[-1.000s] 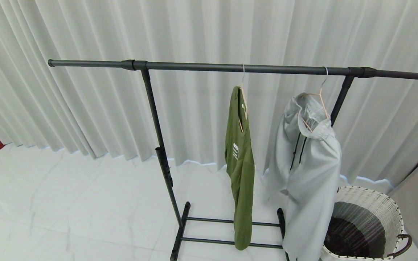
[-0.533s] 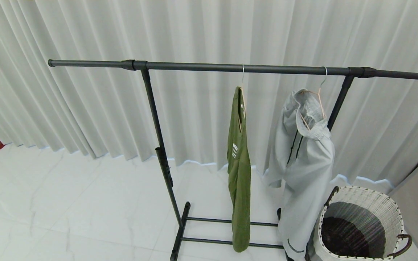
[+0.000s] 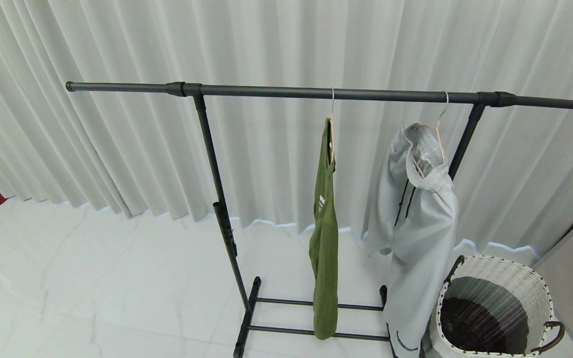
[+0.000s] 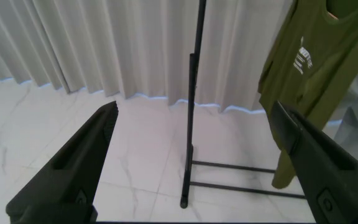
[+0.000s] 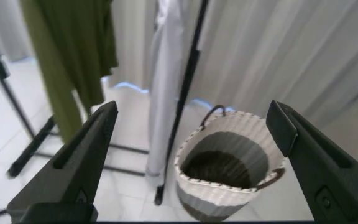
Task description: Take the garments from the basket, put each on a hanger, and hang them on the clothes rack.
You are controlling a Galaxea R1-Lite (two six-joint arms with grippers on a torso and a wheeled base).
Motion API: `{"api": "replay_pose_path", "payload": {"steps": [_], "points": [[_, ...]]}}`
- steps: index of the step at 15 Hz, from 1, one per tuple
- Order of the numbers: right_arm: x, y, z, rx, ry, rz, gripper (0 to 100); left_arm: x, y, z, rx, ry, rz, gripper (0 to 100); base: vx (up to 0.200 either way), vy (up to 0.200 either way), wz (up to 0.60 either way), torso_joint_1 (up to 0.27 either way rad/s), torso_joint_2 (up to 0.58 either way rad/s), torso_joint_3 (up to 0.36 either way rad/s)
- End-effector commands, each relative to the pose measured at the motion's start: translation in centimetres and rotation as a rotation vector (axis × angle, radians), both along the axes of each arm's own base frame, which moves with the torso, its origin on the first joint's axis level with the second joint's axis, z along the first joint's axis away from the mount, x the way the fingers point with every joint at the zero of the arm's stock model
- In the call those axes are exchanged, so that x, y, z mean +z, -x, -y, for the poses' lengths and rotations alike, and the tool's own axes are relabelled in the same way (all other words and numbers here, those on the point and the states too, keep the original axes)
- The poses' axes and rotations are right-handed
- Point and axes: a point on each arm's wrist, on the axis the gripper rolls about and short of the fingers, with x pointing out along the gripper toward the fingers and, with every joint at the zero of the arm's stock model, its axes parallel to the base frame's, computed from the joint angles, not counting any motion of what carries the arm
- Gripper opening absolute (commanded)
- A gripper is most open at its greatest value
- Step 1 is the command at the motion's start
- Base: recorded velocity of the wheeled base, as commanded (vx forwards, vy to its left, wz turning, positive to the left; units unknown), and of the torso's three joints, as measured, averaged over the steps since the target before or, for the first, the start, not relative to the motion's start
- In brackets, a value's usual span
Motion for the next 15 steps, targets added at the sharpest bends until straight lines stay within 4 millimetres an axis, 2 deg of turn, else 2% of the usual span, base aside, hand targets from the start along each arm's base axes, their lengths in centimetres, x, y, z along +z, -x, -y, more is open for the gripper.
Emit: {"api": "replay_pose_path", "payload": {"steps": [1,4,7,15], "points": [[-0.04,0.11,0.16,-0.061,-0.012,0.017,100,-0.03,0.00,0.00,-0.002,0.001,-0.003,100,0.000,0.000,0.00,0.000,0.00,0.000],[-0.02,0.13,0.53,-0.221,-0.128,0.022,100,-0.06,0.00,0.00,-0.002,0.006,-0.006,100,0.000,0.000,0.00,0.000,0.00,0.000],[-0.47,0.10,0.29,-0.120,-0.102,-0.028,100,-0.06,0.00,0.00,-0.002,0.006,-0.006,100,0.000,0.000,0.00,0.000,0.00,0.000],[-0.49,0.10,0.29,-0.118,-0.129,-0.030,100,-0.06,0.00,0.00,-0.002,0.006,-0.006,100,0.000,0.000,0.00,0.000,0.00,0.000]]}}
